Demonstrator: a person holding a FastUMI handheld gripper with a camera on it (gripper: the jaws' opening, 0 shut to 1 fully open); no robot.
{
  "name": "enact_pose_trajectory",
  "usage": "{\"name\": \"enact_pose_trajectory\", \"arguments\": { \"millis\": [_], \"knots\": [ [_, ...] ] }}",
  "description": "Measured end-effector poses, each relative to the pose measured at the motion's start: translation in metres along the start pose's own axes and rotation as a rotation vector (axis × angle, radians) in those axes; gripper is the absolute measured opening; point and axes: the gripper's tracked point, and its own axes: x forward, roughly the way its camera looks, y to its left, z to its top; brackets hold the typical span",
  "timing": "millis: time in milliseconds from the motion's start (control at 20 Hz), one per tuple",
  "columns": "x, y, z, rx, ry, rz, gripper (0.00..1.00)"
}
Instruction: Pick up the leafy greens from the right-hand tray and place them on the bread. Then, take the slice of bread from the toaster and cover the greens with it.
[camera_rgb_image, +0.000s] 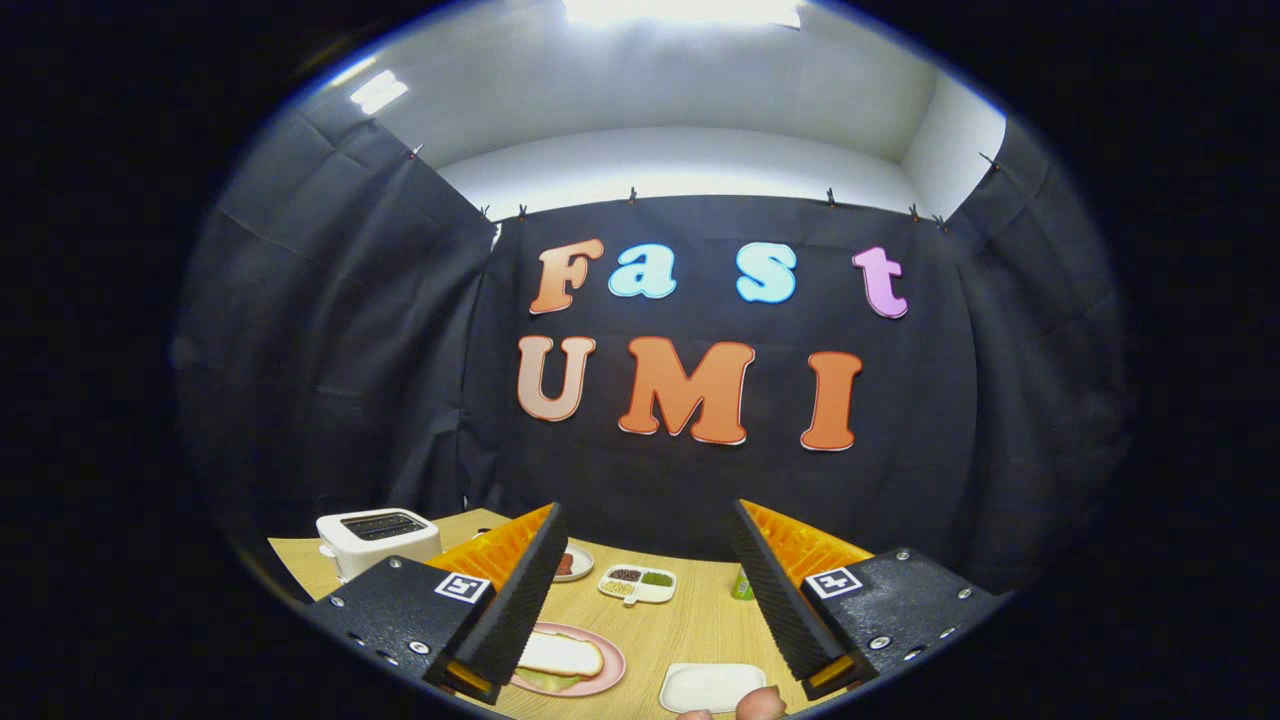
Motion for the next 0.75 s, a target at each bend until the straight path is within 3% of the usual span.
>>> {"name": "enact_pose_trajectory", "arguments": {
  "millis": [200,450,750],
  "knots": [
    [-0.017,-0.015,0.008,-0.014,-0.029,-0.080,0.99],
    [-0.040,-0.008,0.018,0.005,-0.072,-0.049,0.99],
    [-0.048,-0.036,0.025,0.011,-0.097,-0.141,0.99]
  ]
}}
